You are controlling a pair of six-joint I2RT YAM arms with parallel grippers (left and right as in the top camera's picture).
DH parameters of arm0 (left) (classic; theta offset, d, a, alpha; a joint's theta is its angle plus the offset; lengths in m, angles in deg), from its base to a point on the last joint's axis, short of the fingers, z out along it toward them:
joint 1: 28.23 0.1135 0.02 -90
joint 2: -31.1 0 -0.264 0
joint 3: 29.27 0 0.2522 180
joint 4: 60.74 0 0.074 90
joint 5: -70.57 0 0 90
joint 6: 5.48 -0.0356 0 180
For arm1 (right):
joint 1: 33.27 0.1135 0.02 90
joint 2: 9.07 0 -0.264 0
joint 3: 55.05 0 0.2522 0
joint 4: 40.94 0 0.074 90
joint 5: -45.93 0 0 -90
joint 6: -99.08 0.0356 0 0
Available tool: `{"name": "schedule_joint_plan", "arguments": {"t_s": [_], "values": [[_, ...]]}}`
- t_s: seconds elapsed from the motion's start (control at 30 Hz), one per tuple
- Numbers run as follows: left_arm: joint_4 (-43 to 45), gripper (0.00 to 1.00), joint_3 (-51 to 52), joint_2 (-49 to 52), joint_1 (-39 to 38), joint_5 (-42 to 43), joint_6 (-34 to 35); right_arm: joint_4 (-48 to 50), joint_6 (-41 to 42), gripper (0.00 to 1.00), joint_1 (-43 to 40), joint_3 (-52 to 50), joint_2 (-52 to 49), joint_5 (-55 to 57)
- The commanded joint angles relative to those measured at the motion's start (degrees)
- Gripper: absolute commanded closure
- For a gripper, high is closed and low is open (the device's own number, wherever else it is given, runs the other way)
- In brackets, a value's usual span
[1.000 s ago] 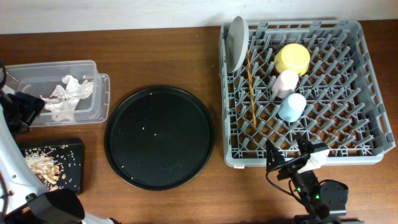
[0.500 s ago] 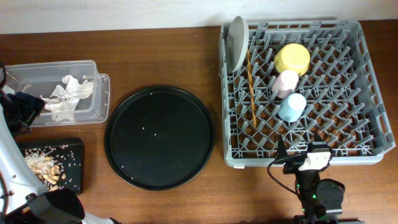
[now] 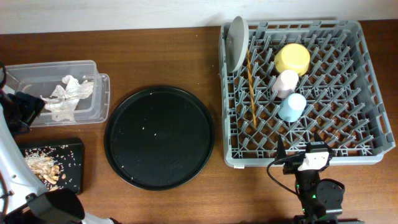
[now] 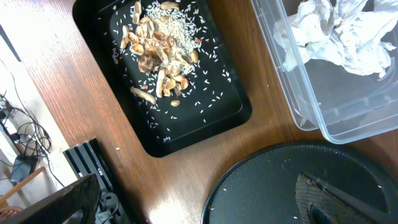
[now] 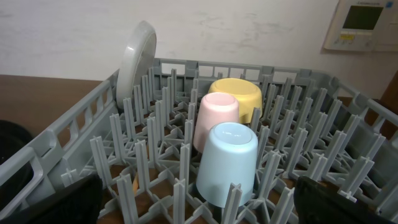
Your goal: Sort waste into correct bins and load items into the dishwasher rack
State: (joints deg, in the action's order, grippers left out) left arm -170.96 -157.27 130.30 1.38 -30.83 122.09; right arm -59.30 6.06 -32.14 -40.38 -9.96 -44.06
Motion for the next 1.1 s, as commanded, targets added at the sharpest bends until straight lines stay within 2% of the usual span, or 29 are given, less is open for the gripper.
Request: {"name": "schedule_joint_plan", "arguments": {"t_s": [0.0,0.1,0.17,0.2,0.27,0.4,0.5,0.57,0.6,0.63,0.67,0.7,0.77,0.87,1.07], "values": [[-0.1,0.01,-0.3,-0.5,0.3,-0.4,0.0,0.0,0.0,0.02,0.3,-0.6,0.7,0.7],[-0.3,0.01,-0.3,-2.8,0.3,-1.4,-0.1,0.0,0.0,0.02,0.3,-0.6,0.7,0.7],[-0.3,0.01,2.1,-9.2,-0.2,-1.7,-0.1,0.0,0.0,0.02,0.3,-0.6,0.7,0.7],[0.5,0.01,6.6,-14.0,-1.3,-3.1,0.0,0.0,0.0,0.02,0.3,-0.6,0.7,0.7],[8.4,0.01,21.0,-24.6,-4.4,-4.1,-0.1,0.0,0.0,0.02,0.3,-0.6,0.7,0.7],[40.1,0.01,61.4,-51.9,-19.3,-4.8,0.0,0.0,0.0,0.02,0.3,-0.6,0.7,0.7],[44.9,0.01,77.8,-66.6,-25.6,-4.9,0.2,0.0,0.0,0.02,0.3,-0.6,0.7,0.7],[46.0,0.01,82.1,-73.5,-28.7,-4.9,-2.3,0.0,0.0,0.02,0.3,-0.6,0.7,0.7],[48.5,0.01,84.2,-76.8,-30.5,-4.9,-7.4,0.0,0.0,0.02,0.3,-0.6,0.7,0.7],[52.8,0.01,86.2,-79.2,-32.0,-3.8,-10.1,0.0,0.0,0.02,0.3,-0.6,0.7,0.7],[62.1,0.01,90.2,-82.1,-34.7,-1.1,-15.6,0.0,0.0,0.02,0.3,-0.6,0.7,0.7],[66.4,0.01,92.5,-83.8,-36.0,-0.3,-16.9,0.0,0.0,0.02,0.3,-0.6,0.7,0.7],[75.3,0.01,98.6,-89.7,-36.9,-0.2,-16.9,0.0,0.0,0.02,0.3,-0.6,0.7,0.7],[81.2,0.01,103.4,-95.5,-36.5,-0.3,-16.9,0.0,0.0,0.02,0.3,-0.6,0.7,0.7],[101.1,0.01,112.8,-98.3,-33.8,0.7,-16.6,0.0,0.0,0.01,0.3,-0.6,0.7,0.7]]}}
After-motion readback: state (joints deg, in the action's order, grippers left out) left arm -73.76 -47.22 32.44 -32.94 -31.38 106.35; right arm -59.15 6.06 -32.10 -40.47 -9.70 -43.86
